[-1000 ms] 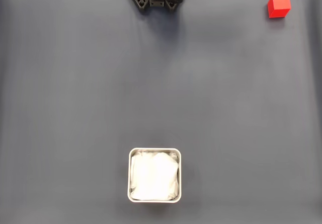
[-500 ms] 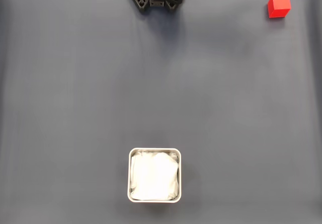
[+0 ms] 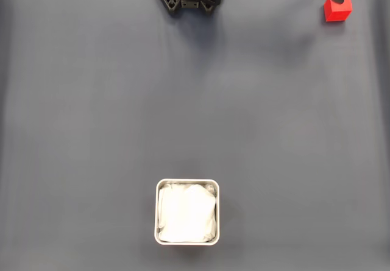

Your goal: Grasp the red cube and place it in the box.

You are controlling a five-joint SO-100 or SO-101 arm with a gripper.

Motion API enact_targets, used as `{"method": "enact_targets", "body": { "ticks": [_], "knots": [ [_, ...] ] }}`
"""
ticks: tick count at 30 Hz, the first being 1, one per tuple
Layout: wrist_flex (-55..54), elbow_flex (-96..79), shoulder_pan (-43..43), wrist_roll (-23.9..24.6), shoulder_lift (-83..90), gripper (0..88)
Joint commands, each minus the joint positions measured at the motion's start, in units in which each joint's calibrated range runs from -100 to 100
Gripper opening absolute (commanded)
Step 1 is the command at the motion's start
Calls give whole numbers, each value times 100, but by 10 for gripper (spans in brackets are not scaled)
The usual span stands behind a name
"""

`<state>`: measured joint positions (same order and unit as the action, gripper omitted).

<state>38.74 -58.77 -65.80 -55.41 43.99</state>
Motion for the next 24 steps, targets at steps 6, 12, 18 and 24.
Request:
{"method": "enact_targets", "body": {
  "ticks": [6, 12, 18, 24],
  "knots": [
    [-522, -291, 46, -137, -83, 347],
    [-858, -382, 96, -171, -378, 357],
    [-1186, -391, 131, -190, -707, 365],
    [-1481, -391, 131, -171, -976, 368]
  ]
}}
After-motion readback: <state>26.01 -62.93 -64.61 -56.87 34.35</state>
